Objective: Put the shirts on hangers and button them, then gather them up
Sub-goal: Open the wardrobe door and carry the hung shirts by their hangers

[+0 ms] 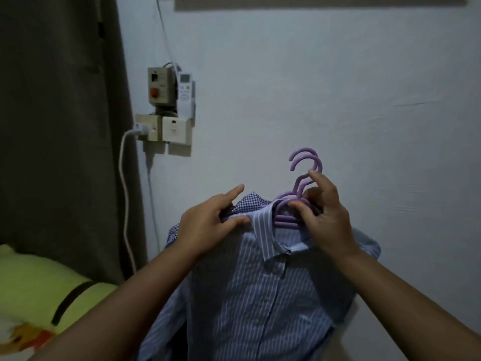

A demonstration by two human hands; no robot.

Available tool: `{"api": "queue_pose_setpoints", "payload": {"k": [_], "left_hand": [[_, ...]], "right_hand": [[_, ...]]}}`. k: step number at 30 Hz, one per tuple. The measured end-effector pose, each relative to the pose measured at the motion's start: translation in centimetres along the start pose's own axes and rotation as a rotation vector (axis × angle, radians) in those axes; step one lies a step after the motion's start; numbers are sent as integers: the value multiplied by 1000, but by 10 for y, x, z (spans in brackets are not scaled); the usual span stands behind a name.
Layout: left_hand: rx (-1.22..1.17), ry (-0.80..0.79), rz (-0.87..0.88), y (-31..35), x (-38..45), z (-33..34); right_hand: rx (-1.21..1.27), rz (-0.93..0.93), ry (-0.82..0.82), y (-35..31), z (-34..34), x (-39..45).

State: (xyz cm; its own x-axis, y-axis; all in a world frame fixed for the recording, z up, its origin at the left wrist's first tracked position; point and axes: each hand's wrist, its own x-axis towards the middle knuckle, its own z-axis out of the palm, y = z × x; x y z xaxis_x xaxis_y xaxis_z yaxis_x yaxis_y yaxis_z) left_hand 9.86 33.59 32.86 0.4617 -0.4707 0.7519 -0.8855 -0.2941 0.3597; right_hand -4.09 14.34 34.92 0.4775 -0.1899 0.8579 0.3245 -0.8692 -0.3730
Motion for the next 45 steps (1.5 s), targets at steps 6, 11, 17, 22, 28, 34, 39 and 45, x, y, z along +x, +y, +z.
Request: {"api": "queue_pose_setpoints", "payload": {"k": [6,11,17,22,28,34,39,45], "left_hand": [[-196,-8,64,75,30,42],[-362,-72,89,151,45,80],[-563,-152,173,265,49,131],[-667,-184,306,372,45,167],[-778,-222,465,497,34,191],[-868,-392,648,594,34,196],[-972,-496,785,666,40,198],[-1153,-499,816,716,54,218]], "right_hand": [[-182,-71,206,-2,-97,0],[-291,-4,138,-5,-192,-16],[-496,63,38,-14,-328,-51],[-729,37,55,-32,-432,-90],[-1022,-27,177,-66,-545,-130],[-1101,-14,264,-104,-622,-160],[-1168,33,340,-124,-663,-165],[-1320,49,344,-149,-709,-171]]}}
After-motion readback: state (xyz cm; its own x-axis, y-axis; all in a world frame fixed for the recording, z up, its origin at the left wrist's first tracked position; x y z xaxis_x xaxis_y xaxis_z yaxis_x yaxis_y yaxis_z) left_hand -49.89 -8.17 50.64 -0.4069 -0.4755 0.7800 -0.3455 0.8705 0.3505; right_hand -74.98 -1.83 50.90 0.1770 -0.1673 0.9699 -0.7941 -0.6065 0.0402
